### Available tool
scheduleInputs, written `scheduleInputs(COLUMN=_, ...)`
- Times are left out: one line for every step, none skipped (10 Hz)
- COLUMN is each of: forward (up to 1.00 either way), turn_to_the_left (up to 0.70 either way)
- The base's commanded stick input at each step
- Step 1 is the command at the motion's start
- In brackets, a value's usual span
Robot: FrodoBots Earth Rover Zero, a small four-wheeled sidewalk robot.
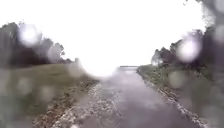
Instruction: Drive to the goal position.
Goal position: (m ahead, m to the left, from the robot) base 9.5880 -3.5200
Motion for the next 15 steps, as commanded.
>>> scheduleInputs(forward=0.85, turn_to_the_left=0.0)
scheduleInputs(forward=0.85, turn_to_the_left=0.0)
scheduleInputs(forward=0.85, turn_to_the_left=0.0)
scheduleInputs(forward=0.85, turn_to_the_left=0.0)
scheduleInputs(forward=0.85, turn_to_the_left=0.0)
scheduleInputs(forward=0.85, turn_to_the_left=0.0)
scheduleInputs(forward=0.85, turn_to_the_left=0.0)
scheduleInputs(forward=0.85, turn_to_the_left=0.0)
scheduleInputs(forward=0.85, turn_to_the_left=0.0)
scheduleInputs(forward=0.85, turn_to_the_left=-0.01)
scheduleInputs(forward=0.85, turn_to_the_left=-0.08)
scheduleInputs(forward=0.85, turn_to_the_left=-0.15)
scheduleInputs(forward=0.85, turn_to_the_left=-0.21)
scheduleInputs(forward=0.85, turn_to_the_left=-0.28)
scheduleInputs(forward=0.85, turn_to_the_left=-0.34)
